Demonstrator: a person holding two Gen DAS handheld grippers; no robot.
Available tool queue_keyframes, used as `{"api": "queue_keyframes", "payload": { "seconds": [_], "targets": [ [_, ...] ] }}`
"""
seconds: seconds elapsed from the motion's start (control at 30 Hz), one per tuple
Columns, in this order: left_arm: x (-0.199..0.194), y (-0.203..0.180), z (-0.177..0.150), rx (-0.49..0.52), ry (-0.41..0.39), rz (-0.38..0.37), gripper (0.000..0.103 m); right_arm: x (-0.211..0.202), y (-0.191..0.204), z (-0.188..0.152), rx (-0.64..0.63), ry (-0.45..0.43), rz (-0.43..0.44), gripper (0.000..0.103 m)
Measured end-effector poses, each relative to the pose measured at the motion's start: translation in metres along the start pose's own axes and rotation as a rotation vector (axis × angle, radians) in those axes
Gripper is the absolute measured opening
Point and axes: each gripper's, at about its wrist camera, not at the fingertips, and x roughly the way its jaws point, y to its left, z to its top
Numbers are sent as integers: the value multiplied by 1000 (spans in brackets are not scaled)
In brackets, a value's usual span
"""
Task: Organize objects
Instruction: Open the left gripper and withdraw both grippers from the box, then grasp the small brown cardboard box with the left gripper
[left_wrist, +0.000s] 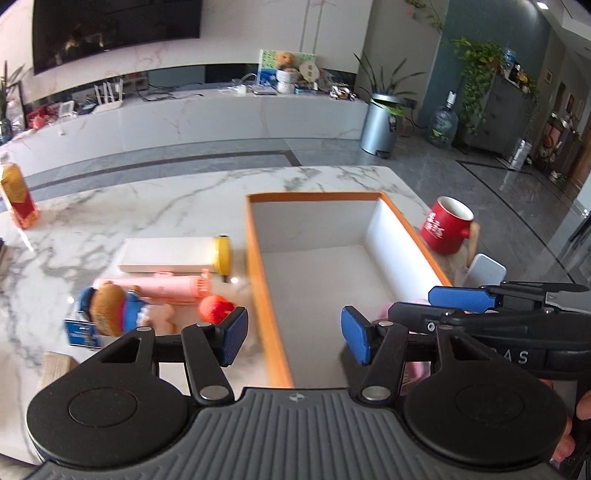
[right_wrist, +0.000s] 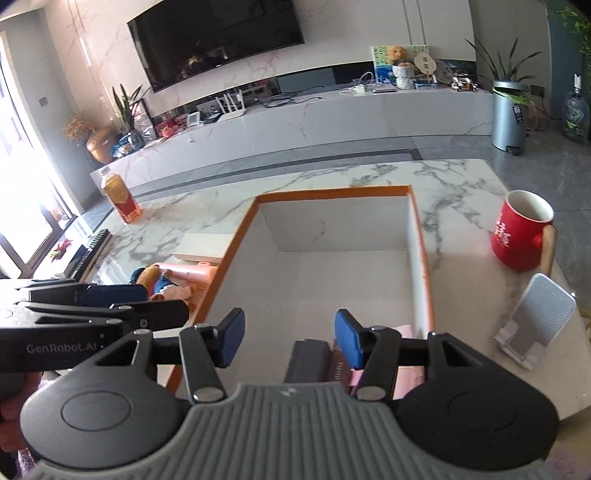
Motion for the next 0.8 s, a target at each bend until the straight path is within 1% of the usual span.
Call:
{"api": "queue_keyframes", "payload": {
  "seconds": [0.1, 0.13, 0.2, 0.3, 0.33, 0.47, 0.6, 0.63, 0.67, 0.7, 0.73, 0.8],
  "targets": [
    [-8, 21, -2, 0, -19, 37, 65, 12, 25, 2, -30, 5, 48, 56],
    [-10, 28, -4, 4, -25, 55, 64, 15, 34, 3, -41, 9, 65, 56],
    [-13, 40, -7, 8, -36, 95, 64, 25, 52, 4, -71, 22, 82, 57],
    [-17, 62, -12, -4, -38, 143, 64, 41, 75, 4, -98, 49, 122, 61],
    [-19, 70, -15, -4, -37, 150, 64, 48, 82, 4, -107, 64, 132, 64],
    [-20, 106, -26, -33, 0, 158, 64, 74, 107, 4, -139, 134, 155, 64],
    [-18, 138, -39, -52, 32, 171, 64, 102, 120, 5, -112, 214, 185, 59],
    [-17, 145, -42, -53, 42, 174, 65, 109, 122, 5, -107, 232, 191, 57],
    [-15, 152, -46, -52, 55, 174, 66, 115, 126, 5, -107, 247, 196, 51],
    [-12, 158, -50, -53, 66, 178, 67, 122, 131, 4, -114, 263, 198, 49],
    [-9, 164, -54, -57, 76, 184, 70, 128, 135, 4, -119, 274, 199, 48],
    [-1, 175, -60, -59, 98, 204, 71, 139, 143, 2, -126, 295, 202, 48]
  ]
}}
